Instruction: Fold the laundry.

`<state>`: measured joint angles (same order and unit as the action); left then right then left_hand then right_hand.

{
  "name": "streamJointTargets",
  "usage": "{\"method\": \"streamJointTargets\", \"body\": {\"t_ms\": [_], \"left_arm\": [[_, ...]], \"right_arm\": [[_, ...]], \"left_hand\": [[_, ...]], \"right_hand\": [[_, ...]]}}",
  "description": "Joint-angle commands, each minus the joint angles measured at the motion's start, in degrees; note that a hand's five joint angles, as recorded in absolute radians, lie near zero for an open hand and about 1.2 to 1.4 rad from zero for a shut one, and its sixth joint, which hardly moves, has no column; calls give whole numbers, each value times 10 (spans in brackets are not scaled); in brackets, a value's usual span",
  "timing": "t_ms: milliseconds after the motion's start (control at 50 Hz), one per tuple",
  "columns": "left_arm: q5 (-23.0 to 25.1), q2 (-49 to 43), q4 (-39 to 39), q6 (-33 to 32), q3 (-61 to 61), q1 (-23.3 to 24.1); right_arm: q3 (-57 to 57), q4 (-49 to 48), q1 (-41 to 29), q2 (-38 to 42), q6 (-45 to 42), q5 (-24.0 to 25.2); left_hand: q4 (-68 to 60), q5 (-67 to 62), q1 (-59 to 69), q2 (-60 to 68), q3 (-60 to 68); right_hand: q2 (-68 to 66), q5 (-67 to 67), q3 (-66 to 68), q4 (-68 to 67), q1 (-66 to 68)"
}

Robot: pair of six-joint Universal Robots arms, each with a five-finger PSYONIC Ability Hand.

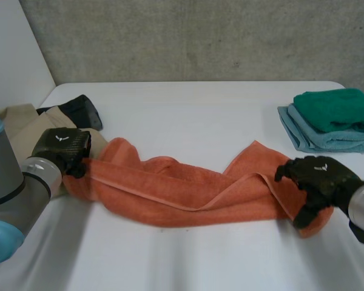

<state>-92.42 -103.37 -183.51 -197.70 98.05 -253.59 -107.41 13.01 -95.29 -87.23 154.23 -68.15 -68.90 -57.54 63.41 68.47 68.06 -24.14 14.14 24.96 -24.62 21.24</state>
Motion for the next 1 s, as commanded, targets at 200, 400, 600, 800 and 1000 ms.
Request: {"method": "streamJointTargets", "body": {"t_ms": [200, 400, 600, 800, 1000], "left_arm": [[0, 1, -2, 0, 8, 2], [0, 0, -2, 0, 8, 4], [0, -3, -3, 0, 8, 4], [0, -2, -5, 0, 14, 4], [-1, 34, 1, -4, 13, 1]], "right_arm": [[-162, -210, 32, -8, 19, -13], [-153, -265, 27, 59, 20, -56], [-131, -293, 26, 107, 20, -75], [-106, -311, 27, 117, 18, -87], [-22, -214, 34, 26, -30, -80]], "left_hand": [[-111, -125, 166, 115, 119], [-111, -125, 166, 115, 119], [-111, -125, 166, 115, 119], [-111, -125, 166, 115, 119], [-111, -125, 166, 115, 119]], "right_hand": [[-75, 75, 67, -70, 104], [-76, 76, 68, -72, 105], [-108, 108, 100, -103, 137], [-508, 508, 500, -503, 537], [-559, 559, 550, -554, 588]]}}
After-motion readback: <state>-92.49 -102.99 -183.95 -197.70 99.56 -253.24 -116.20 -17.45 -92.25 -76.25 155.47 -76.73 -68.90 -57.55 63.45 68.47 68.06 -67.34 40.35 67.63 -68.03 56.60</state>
